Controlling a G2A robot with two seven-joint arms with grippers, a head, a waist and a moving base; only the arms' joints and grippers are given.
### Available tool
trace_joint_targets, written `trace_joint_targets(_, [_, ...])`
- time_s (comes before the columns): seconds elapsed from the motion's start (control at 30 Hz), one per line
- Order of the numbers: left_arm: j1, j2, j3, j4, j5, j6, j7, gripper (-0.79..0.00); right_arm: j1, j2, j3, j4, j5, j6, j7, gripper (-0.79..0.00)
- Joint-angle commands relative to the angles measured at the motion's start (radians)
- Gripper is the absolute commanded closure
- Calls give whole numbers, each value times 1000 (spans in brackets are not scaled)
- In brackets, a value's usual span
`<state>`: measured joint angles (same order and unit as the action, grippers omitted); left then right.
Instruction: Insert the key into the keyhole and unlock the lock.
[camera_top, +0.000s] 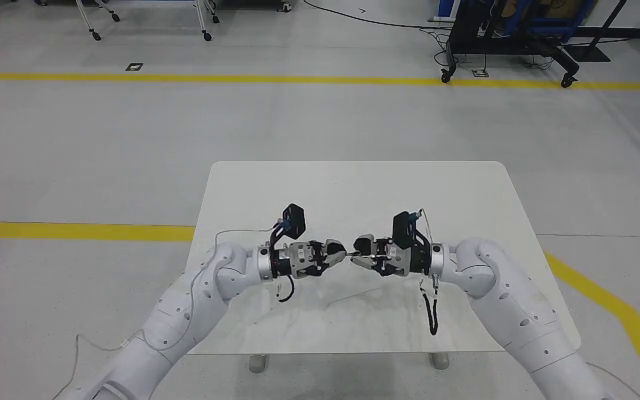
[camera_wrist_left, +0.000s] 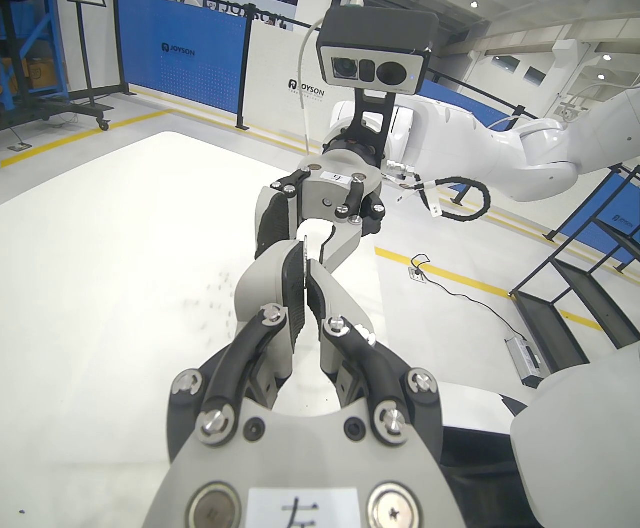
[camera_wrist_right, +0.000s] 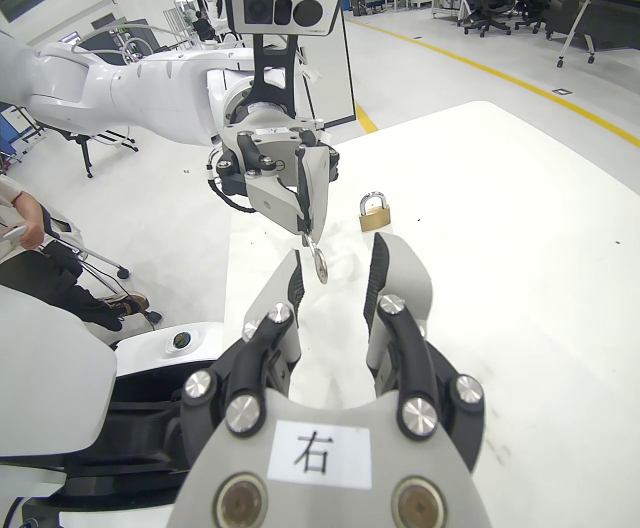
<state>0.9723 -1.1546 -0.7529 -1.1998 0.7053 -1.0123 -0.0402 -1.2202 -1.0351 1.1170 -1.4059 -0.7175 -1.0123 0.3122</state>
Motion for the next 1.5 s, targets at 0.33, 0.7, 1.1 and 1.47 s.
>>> trace_joint_targets(0.33, [-2, 2, -4, 4, 6, 0, 12, 0, 15, 13, -29, 7, 37, 0, -5, -191])
trace_joint_targets(0.7, [-8, 2, -1, 13, 5, 0, 11, 0, 29, 24, -58, 11, 36, 0, -18, 0])
trace_joint_targets(1.1, [-11, 7, -18, 23, -29, 0, 22, -785, 21, 40, -64, 12, 10, 0, -92, 0])
trace_joint_targets(1.47, [1, 16, -41, 15, -27, 0, 48, -785, -38, 66, -3, 21, -33, 0, -267, 0])
